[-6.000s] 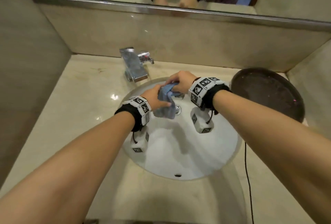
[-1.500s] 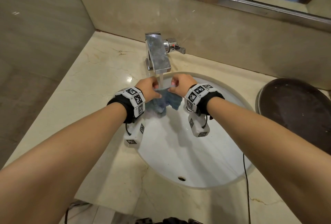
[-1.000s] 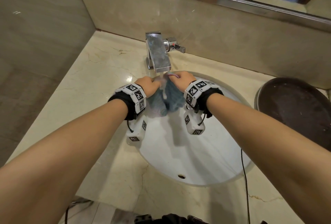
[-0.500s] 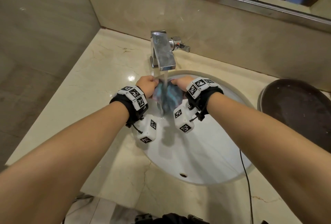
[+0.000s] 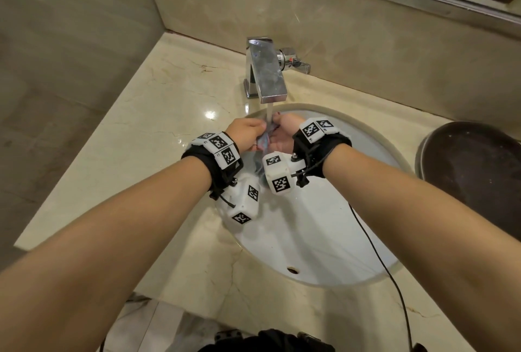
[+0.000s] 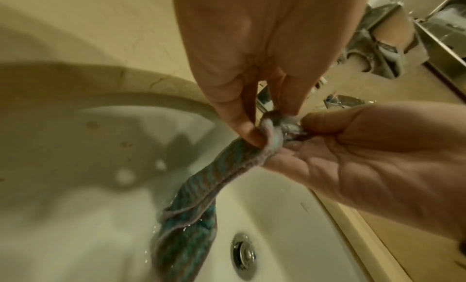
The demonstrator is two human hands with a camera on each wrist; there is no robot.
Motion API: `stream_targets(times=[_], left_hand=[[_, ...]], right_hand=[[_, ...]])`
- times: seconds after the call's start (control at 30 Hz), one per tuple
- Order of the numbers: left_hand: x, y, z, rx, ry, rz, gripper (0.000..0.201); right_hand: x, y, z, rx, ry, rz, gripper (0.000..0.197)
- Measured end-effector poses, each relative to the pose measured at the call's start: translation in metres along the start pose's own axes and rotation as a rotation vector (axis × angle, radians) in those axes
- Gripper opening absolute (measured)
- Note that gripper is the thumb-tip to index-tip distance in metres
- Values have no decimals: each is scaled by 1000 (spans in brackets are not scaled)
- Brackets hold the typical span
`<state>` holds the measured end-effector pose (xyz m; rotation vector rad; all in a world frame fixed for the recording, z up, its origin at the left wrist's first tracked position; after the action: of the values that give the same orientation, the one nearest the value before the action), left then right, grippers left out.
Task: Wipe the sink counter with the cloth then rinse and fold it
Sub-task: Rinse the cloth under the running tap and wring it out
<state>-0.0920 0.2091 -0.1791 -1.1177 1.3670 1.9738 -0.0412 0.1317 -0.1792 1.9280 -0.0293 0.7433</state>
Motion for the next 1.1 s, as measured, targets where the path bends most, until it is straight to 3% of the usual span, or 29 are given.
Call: stream_targets(times=[0.07,0.23,0.33,0.43,0.53,0.6,0.73,0.83,0.93,1.03,1.1], left_hand=[[1,-2,4,-4,-44,1,18],[3,-2,4,23,44,64,39],[2,6,-5,97,68,85,41],[3,6,-10,117,58,86,41],[2,-3,0,-17,102,98,35],[5,-7,2,-19,76,111,39],[5,-7,-3,23,-17,117,49],[6,-7,-4,33,-67,99,41],[5,-7,4,-15,-205,66,30],[-1,-4,14,-102,-367,18,24],[-3,-3,19,-141,-475,-14,24]], right_hand=[[0,2,-3,23,-11,18,30],[-3,5,-4,36,-62,51,39],[-2,6,1,-11,-145,33,34],[1,1,6,-74,-36,51,33],[-1,-1,5,3,-10,68,46],[-5,2,3,93,19,70,53],[-5,0,20,-3,133,80,63],[2,7,33,-96,248,90,49],[12,18,39,-162,611,128,6],[23,23,45,-260,975,215,24],[26,25,50,-330,1094,254,19]])
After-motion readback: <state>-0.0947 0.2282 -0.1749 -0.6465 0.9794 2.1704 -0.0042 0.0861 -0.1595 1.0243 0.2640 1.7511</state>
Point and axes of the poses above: each hand's wrist, its own y-axis away from the middle knuckle, its own z-axis out of the back of the hand, x = y × z, the point moved 6 cm from there along -y, towards the middle knuckle, and after that the axes turned 2 degrees about -y, right-handed, at the moved point
